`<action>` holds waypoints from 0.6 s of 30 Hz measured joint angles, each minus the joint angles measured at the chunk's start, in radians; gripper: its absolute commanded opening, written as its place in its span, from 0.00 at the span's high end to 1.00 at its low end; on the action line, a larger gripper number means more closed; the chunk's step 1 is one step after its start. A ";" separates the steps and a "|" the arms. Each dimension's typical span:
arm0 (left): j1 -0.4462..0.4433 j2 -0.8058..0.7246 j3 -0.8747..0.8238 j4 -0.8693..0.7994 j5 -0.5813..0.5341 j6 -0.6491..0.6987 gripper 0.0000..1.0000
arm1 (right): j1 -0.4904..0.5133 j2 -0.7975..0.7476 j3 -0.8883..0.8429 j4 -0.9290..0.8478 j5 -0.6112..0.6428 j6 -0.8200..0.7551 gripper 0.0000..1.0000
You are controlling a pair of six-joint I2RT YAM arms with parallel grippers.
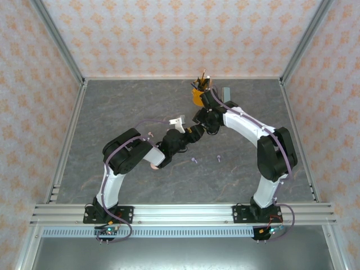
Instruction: Insert the wireless bluetooth earbuds into the charging case
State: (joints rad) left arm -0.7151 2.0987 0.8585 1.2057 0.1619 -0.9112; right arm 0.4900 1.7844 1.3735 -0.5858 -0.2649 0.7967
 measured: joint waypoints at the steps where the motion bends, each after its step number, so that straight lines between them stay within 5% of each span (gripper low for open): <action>1: -0.001 0.000 0.002 0.002 -0.004 -0.002 0.43 | 0.000 0.000 0.000 0.000 -0.002 0.000 0.44; 18: -0.010 0.019 0.044 0.018 -0.014 -0.008 0.65 | -0.008 -0.003 -0.006 0.015 -0.006 -0.002 0.44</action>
State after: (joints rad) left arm -0.7250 2.1181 0.9028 1.2232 0.1478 -0.9192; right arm 0.4816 1.7809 1.3670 -0.5705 -0.2707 0.7952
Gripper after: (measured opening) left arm 0.372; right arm 0.560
